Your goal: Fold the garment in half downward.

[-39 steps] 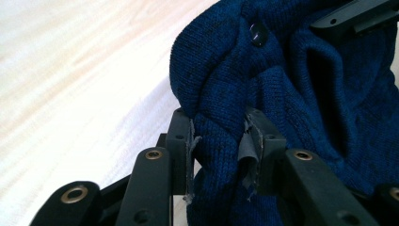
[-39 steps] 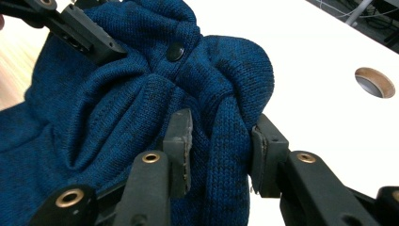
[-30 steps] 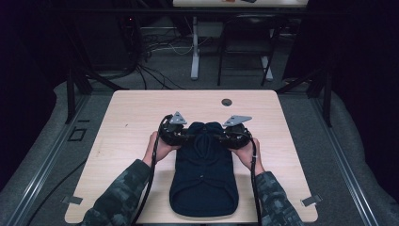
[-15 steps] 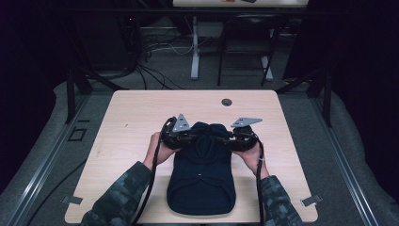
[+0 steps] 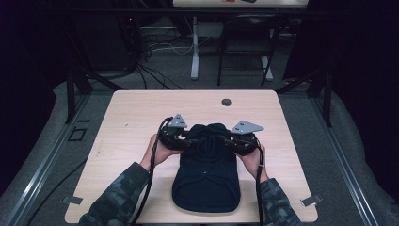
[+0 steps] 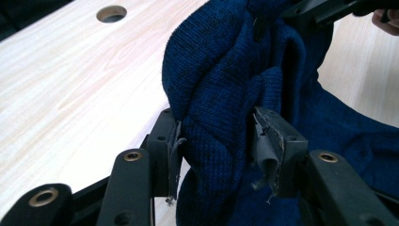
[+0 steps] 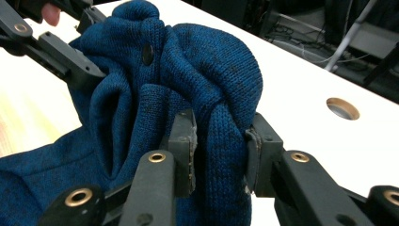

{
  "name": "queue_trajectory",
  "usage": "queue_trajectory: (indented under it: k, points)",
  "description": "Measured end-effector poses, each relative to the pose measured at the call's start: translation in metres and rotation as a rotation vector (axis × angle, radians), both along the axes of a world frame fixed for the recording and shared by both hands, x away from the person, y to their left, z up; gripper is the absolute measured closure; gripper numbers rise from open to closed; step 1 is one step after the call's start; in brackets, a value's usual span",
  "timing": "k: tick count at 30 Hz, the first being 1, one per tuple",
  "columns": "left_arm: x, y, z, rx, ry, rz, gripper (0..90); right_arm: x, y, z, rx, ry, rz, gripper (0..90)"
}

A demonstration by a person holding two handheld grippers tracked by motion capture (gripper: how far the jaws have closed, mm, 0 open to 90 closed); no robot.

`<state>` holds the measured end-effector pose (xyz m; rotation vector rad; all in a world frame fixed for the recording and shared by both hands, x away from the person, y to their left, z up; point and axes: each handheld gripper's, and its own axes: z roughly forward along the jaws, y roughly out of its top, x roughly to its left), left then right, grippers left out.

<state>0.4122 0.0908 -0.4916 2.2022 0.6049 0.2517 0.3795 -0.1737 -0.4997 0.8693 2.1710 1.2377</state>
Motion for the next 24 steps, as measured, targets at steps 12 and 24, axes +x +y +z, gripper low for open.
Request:
queue_trajectory:
  k: [12, 24]
  points:
    - [-0.0022, -0.0002, 0.0029, 0.016, -0.078, 0.018, 69.2, -0.0038, -0.001, 0.0047, -0.029, -0.004, 0.03, 67.3]
    - [-0.0084, -0.0015, 0.0058, 0.06, -0.162, -0.003, 69.2, 0.0019, -0.0041, 0.0048, -0.029, 0.128, 0.094, 51.6]
